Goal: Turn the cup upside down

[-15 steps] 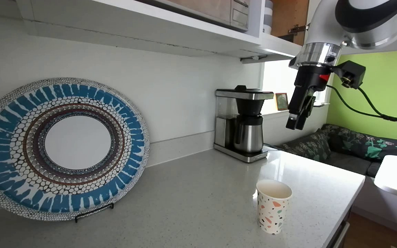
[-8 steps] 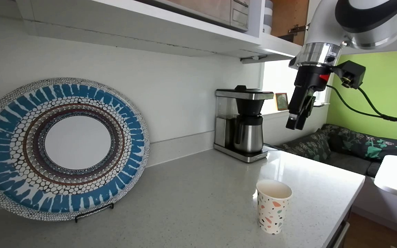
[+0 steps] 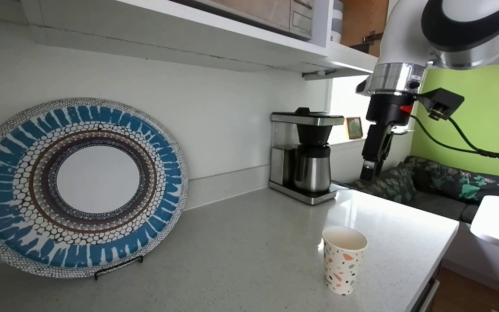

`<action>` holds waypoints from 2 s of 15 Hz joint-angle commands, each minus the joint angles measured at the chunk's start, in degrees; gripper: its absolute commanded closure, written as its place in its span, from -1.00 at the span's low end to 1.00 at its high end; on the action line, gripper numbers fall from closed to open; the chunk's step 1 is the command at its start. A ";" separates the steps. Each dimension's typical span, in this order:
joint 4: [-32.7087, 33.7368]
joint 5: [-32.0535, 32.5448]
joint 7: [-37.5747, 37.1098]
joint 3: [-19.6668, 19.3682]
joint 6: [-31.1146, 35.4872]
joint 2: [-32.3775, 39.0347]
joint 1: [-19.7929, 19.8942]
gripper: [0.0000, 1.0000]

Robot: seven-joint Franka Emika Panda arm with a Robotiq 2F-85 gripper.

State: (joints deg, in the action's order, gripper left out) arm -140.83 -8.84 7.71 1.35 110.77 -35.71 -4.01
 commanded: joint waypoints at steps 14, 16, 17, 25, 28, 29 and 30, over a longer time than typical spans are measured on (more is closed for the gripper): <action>-5.93 0.39 -1.55 1.89 11.58 2.66 -1.69 -1.00; -6.25 -0.61 -0.34 1.27 13.21 4.17 -2.29 -1.00; -6.31 -0.47 -0.47 1.32 13.77 5.12 -2.21 -1.00; -7.13 -1.76 0.48 0.70 17.17 10.41 -3.33 -1.00; -7.32 -2.45 2.14 0.31 17.16 11.53 -4.05 -1.00; -7.37 -2.06 2.04 0.49 17.19 11.87 -3.88 -1.00; -7.43 -2.03 2.26 0.46 17.33 12.18 -3.82 -1.00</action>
State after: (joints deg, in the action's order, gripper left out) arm -147.30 -9.61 8.02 2.74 126.55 -24.50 -6.87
